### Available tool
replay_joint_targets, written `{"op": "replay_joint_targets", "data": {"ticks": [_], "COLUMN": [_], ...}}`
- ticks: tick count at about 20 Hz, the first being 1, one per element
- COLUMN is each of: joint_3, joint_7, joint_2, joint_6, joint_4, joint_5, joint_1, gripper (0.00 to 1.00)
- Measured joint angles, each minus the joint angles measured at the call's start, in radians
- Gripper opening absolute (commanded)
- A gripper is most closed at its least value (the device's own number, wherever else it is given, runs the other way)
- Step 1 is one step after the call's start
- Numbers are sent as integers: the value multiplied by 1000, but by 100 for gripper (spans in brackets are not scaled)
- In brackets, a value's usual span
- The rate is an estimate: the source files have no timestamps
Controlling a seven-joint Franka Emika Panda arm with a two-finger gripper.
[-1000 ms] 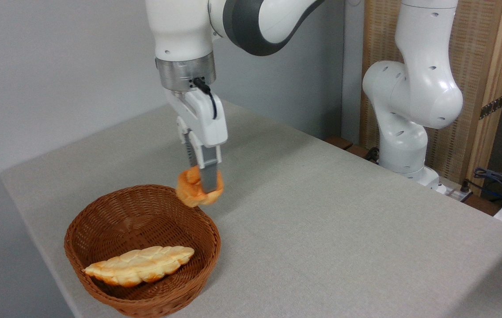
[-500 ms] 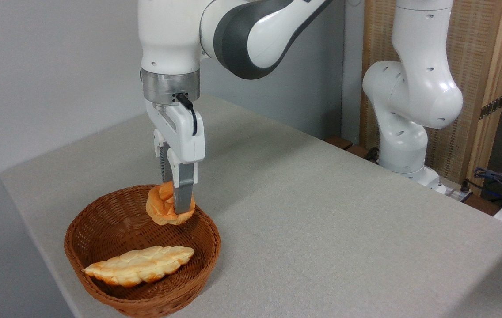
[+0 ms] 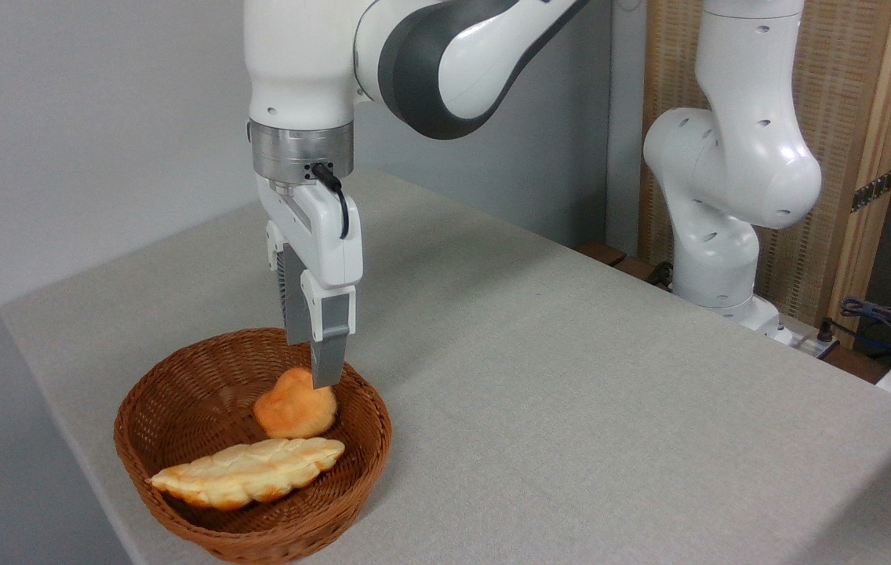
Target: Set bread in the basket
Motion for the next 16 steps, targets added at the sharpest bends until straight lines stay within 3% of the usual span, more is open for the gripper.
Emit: {"op": "replay_joint_targets", "data": {"ticks": [9,16], "joint_3": [40,76], "joint_7": [-6,-78], "joint_2": [-24,-66], "joint_6": [-9,-225], "joint_4": [5,67], "joint_5": [0,0], "joint_1": [1,1], "gripper": [100,100]}}
